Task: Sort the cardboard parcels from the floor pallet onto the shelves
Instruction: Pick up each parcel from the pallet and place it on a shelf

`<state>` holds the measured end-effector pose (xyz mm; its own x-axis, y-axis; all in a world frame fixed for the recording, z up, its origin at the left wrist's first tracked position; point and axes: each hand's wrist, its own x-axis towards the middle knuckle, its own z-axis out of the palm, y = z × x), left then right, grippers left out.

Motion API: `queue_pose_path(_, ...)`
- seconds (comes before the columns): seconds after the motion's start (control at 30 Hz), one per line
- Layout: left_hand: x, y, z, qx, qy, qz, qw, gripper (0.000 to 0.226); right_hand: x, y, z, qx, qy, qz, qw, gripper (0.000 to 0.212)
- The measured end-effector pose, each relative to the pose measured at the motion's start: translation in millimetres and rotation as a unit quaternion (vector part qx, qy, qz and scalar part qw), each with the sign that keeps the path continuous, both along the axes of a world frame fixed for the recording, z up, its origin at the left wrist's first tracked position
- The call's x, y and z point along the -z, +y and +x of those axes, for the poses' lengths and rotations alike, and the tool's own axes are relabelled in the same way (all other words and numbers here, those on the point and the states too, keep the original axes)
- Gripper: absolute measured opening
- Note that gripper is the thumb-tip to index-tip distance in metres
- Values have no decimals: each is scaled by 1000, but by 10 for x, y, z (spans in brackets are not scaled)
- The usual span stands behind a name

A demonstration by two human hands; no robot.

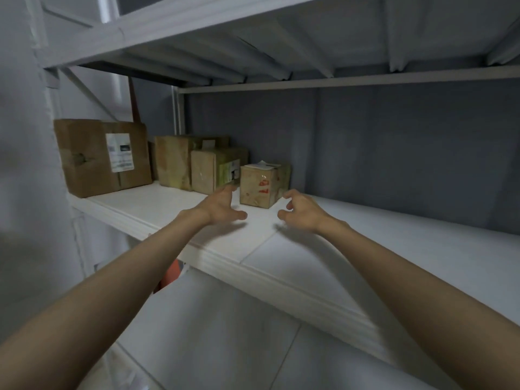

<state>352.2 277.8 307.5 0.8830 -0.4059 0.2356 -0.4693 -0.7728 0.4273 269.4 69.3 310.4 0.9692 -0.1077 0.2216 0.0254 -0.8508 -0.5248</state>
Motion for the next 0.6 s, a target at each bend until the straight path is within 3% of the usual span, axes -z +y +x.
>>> queue_pose_path(0.2, 29, -213, 667, 42, 28, -103, 993, 81, 3, 187, 559, -9, -11, 75, 997, 50)
queue_pose_path(0.4, 69, -258, 1120, 24, 140, -266, 953, 103, -26, 310, 900, -19, -54, 150, 987, 50)
queue_pose_path(0.5, 52, -285, 1320, 12, 156, -345, 925, 98, -7, 323, 1055, 22, -58, 202, 978, 54)
queue_pose_path(0.6, 48, -350, 1394, 34, 190, -355, 915, 83, 16, 342, 1136, 48, -38, 233, 971, 64)
